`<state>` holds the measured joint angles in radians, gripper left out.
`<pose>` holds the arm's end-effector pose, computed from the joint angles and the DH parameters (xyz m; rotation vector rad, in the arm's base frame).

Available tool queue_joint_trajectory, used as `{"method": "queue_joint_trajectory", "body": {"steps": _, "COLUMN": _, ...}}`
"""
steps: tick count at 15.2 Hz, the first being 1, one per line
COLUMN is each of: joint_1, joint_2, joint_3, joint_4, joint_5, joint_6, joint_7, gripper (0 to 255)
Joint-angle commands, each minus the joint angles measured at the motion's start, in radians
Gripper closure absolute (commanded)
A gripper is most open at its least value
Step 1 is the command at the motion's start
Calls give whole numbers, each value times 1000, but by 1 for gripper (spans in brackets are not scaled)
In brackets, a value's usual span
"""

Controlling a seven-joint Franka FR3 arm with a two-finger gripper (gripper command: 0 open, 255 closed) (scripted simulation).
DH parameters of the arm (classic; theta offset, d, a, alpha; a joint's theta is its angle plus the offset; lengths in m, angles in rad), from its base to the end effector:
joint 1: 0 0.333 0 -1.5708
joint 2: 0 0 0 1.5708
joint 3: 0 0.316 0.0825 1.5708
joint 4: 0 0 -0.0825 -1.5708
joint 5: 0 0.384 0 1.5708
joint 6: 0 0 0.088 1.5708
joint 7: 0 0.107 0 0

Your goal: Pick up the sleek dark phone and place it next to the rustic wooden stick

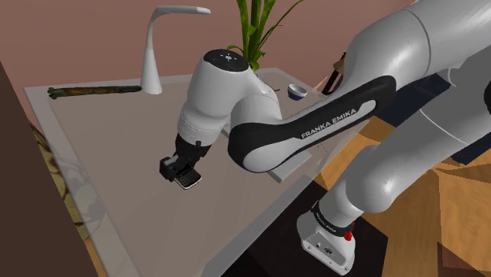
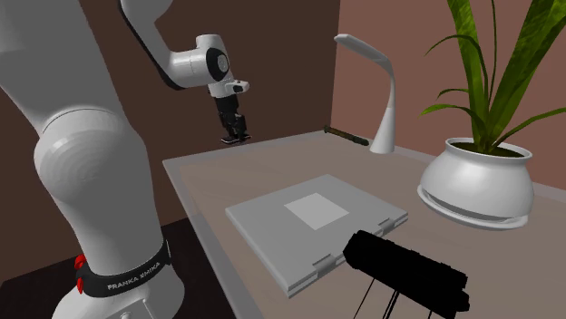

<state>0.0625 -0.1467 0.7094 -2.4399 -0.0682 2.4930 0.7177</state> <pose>0.3485 0.3399 0.3610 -3.1131 -0.1679 -0.3358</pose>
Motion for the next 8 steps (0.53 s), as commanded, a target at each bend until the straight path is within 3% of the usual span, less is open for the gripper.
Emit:
{"method": "queue_joint_trajectory", "body": {"steps": 1, "joint_1": 9, "joint_2": -29, "joint_3": -10, "joint_4": 9, "joint_5": 32, "joint_6": -31, "joint_7": -27, "gripper": 255}}
{"method": "queue_joint_trajectory", "body": {"steps": 4, "joint_1": 16, "joint_2": -50, "joint_3": -19, "joint_4": 21, "joint_5": 52, "joint_6": -59, "joint_7": -45, "gripper": 255}}
{"method": "queue_joint_trajectory", "body": {"steps": 8, "joint_1": -42, "joint_2": 37, "joint_3": -57, "joint_4": 90, "joint_5": -13, "joint_6": -54, "joint_7": -93, "gripper": 255}}
